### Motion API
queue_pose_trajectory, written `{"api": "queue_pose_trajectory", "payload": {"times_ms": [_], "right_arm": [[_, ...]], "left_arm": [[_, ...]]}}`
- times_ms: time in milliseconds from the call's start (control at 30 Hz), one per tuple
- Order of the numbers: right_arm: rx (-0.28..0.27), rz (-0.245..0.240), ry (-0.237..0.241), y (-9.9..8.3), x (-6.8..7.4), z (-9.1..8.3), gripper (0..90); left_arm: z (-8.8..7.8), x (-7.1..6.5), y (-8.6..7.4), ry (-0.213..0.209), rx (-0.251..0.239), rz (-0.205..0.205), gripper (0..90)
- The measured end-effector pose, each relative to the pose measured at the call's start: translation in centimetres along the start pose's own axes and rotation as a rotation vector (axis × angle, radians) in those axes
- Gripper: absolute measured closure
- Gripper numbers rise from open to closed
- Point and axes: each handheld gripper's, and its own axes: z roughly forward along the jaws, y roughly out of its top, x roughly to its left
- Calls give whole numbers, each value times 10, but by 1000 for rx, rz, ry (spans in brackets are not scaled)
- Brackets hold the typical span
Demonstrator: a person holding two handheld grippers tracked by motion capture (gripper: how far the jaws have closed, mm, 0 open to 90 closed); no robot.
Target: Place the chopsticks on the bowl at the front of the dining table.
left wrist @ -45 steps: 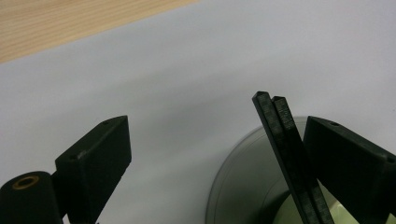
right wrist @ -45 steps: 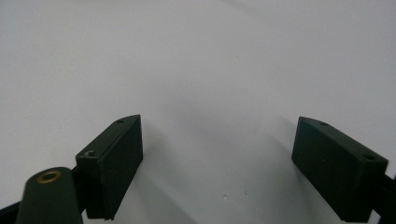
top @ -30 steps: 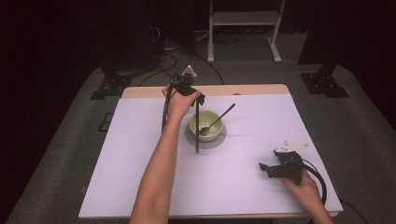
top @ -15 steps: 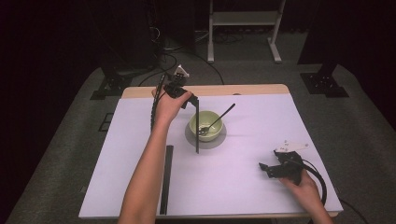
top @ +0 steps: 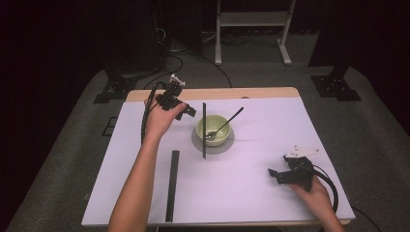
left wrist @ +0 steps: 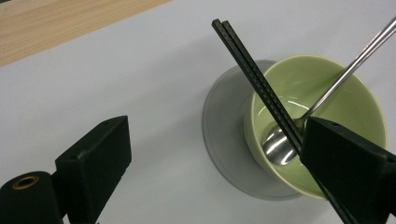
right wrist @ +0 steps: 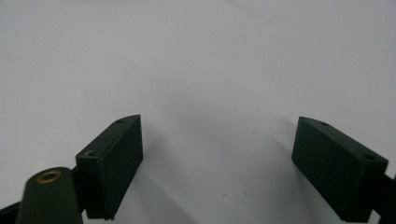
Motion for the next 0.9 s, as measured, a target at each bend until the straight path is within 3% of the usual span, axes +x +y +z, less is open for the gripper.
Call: {"api": "queue_pose_trajectory", "payload": {"times_ms": [467, 900], "right_arm": [[0, -1, 0, 0, 0, 0, 152], [-1, -1, -1, 0, 0, 0, 152]], "left_arm": [[-17, -1, -23, -12, -36, 38, 79], [-33, -1, -51, 4, -53, 76, 79]]}}
